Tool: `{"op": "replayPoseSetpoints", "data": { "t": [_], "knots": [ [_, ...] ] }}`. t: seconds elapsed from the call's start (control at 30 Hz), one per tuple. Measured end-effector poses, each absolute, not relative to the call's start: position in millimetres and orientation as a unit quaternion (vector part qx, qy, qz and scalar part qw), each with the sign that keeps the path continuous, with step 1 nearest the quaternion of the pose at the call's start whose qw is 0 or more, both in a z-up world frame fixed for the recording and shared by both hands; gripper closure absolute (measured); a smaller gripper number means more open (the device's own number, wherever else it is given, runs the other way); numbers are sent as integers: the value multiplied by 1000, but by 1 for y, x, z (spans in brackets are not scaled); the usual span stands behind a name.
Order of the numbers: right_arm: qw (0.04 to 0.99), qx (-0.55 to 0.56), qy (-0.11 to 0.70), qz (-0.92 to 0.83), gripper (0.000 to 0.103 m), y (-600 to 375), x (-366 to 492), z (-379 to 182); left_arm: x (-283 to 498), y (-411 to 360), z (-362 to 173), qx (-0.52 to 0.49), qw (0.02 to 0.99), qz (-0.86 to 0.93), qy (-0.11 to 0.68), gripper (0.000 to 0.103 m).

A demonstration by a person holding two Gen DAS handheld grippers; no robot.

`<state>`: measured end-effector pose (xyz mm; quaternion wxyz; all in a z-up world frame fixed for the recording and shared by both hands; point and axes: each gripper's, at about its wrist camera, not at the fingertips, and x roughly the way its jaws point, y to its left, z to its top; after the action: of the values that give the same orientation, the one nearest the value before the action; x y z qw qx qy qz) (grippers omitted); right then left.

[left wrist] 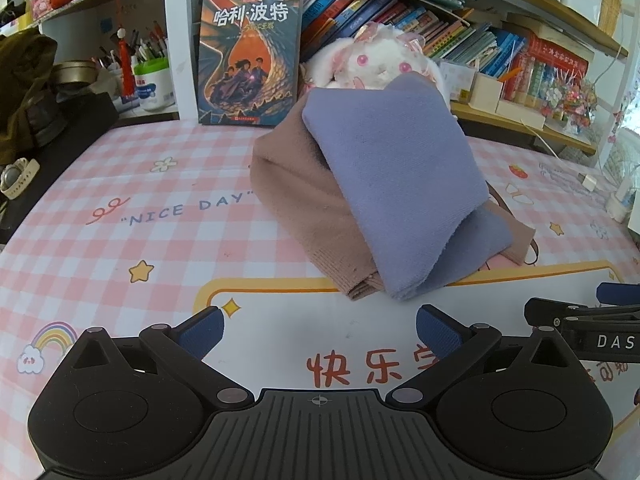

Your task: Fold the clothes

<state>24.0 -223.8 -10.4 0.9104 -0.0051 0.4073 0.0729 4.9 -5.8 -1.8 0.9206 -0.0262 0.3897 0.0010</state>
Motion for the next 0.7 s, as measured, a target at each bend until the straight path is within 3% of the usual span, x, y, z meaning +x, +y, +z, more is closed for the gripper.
{"op": "replayPoseSetpoints", "data": {
  "t": [0.7],
  "knots": [
    [903, -11, 416, 108, 0, -241, 37, -18, 9, -28, -9, -44, 919, 5, 391, 0]
  ]
}}
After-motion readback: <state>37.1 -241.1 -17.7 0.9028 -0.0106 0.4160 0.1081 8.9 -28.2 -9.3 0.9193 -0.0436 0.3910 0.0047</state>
